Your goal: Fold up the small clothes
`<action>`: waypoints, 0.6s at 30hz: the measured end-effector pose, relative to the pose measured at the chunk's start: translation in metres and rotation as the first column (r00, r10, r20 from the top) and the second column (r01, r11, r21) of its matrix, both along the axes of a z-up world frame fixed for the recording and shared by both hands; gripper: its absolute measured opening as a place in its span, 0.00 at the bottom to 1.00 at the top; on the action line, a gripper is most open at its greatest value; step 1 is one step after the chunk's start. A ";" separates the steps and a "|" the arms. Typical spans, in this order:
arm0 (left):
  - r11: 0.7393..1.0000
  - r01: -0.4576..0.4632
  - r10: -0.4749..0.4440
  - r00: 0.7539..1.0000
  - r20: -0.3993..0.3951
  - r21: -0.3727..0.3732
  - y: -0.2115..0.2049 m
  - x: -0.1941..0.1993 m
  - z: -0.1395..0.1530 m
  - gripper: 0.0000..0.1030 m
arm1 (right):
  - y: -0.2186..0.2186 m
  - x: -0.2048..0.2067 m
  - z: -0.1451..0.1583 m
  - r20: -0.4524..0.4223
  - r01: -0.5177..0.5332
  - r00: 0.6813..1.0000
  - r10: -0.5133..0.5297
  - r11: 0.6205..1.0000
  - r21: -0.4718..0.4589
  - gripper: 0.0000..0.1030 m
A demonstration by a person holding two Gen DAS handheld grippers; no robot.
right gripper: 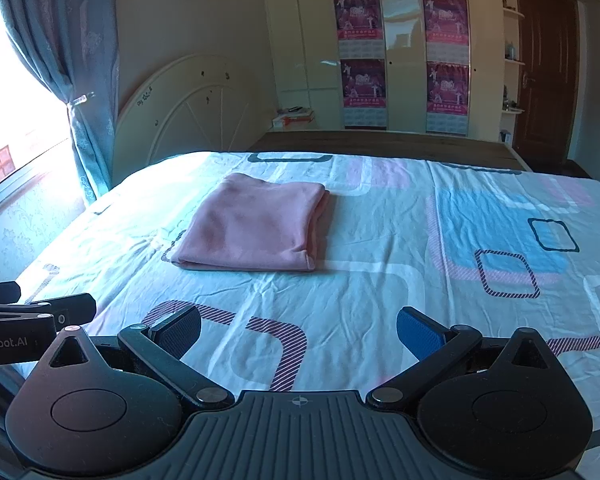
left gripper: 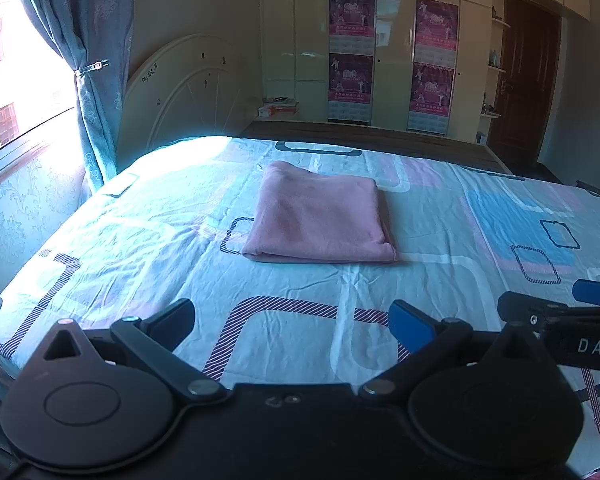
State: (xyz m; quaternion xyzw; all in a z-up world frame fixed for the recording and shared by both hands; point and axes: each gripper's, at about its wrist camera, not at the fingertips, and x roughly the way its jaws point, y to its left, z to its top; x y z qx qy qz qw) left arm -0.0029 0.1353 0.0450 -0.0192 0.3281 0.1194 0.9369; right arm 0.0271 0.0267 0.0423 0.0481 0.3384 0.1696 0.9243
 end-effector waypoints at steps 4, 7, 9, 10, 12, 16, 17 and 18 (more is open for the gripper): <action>1.000 -0.001 0.001 1.000 -0.001 -0.001 0.001 0.001 -0.001 1.00 | 0.000 0.002 -0.001 -0.004 0.003 1.000 -0.003 1.000 0.001 1.00; 1.000 0.001 -0.001 1.000 -0.001 0.001 0.001 0.001 -0.001 1.00 | 0.000 0.003 -0.001 -0.003 0.005 1.000 -0.005 1.000 0.000 1.00; 1.000 0.002 -0.002 1.000 -0.001 0.003 0.001 0.000 -0.001 1.00 | 0.000 0.004 -0.001 -0.006 0.005 1.000 -0.005 1.000 0.000 1.00; 1.000 0.002 -0.002 1.000 -0.002 0.002 0.001 0.001 -0.001 1.00 | 0.000 0.004 -0.001 -0.006 0.004 1.000 -0.004 1.000 0.000 1.00; 1.000 0.002 -0.002 1.000 -0.002 0.001 0.001 0.001 -0.001 1.00 | 0.000 0.004 -0.002 -0.006 0.003 1.000 -0.003 1.000 0.000 1.00; 1.000 -0.001 0.001 1.000 -0.008 -0.005 0.002 0.003 -0.003 1.00 | 0.001 0.005 -0.003 -0.013 0.000 1.000 0.000 1.000 -0.001 1.00; 1.000 -0.002 0.002 1.000 -0.009 -0.005 0.002 0.004 -0.003 1.00 | 0.002 0.006 -0.003 -0.013 -0.003 1.000 0.003 1.000 -0.003 1.00; 1.000 -0.002 0.002 1.000 -0.010 -0.004 0.002 0.004 -0.003 1.00 | 0.002 0.006 -0.004 -0.013 -0.003 1.000 0.003 1.000 -0.005 1.00</action>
